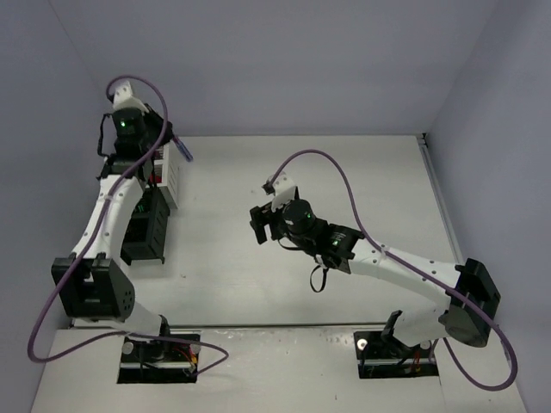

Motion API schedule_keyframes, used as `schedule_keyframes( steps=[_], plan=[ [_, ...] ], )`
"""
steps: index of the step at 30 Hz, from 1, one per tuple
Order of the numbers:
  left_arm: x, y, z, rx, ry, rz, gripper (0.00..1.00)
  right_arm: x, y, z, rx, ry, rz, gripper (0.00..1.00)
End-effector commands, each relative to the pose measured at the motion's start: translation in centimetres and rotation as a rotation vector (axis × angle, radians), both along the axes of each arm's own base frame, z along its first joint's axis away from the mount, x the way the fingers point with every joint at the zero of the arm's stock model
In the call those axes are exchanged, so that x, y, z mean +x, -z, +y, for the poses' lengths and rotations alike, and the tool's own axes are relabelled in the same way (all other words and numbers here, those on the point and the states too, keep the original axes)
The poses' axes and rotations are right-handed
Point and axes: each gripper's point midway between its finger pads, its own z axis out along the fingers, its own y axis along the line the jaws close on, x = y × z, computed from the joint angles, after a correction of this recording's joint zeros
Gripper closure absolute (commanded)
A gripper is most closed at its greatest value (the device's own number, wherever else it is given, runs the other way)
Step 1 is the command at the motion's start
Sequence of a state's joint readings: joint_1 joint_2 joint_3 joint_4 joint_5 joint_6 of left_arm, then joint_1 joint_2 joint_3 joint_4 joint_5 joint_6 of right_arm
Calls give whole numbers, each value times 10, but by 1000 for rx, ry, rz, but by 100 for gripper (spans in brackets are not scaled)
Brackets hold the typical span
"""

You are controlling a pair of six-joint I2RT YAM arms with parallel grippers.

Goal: Sort the tools into containers

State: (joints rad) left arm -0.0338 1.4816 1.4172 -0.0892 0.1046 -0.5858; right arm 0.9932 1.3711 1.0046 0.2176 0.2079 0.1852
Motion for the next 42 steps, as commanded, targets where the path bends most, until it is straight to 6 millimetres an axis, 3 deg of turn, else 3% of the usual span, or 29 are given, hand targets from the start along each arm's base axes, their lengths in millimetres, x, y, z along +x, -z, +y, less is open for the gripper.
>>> schedule_keyframes(
  steps=[1,3,4,6,9,14,19,22,23,26,28,29,32,34,36,39,42],
  plan=[
    [45,-82,72,188,-207,-241,100,7,-8,-32,27,84,-27,26],
    [66,-89,87,228,-240,-250,100,4,-3,-42,29,90,-13,26],
    [79,-79,96,258,-260,-228,100,3,0,-46,29,94,-5,26],
    [90,-80,107,291,-287,-229,100,2,4,-53,34,95,8,26],
    [112,-61,130,358,-333,-198,100,1,11,-61,42,90,29,26],
    [135,-21,145,409,-348,-129,100,3,19,-68,17,84,45,26],
    [136,17,146,406,-338,-61,100,4,29,-69,-4,86,66,26],
    [126,24,153,375,-354,-41,77,5,26,-68,1,86,70,26],
    [121,25,155,365,-357,-37,68,5,24,-68,2,88,69,25],
    [104,-2,155,336,-356,-81,46,7,20,-73,-5,109,66,25],
    [86,-22,150,336,-341,-97,38,7,14,-76,-7,123,59,25],
    [79,-20,148,336,-334,-79,34,8,9,-80,0,138,47,25],
    [35,-55,138,331,-314,-95,30,9,-10,-90,18,176,9,24],
    [9,-67,127,319,-282,-95,29,8,-23,-100,25,202,-16,23],
    [-22,-68,118,309,-250,-61,28,6,-45,-116,54,253,-60,20],
    [-83,-86,97,301,-187,-84,28,-2,-64,-138,91,304,-98,11],
    [-124,-74,81,314,-113,-33,27,-13,-74,-159,116,344,-120,1]
  ],
)
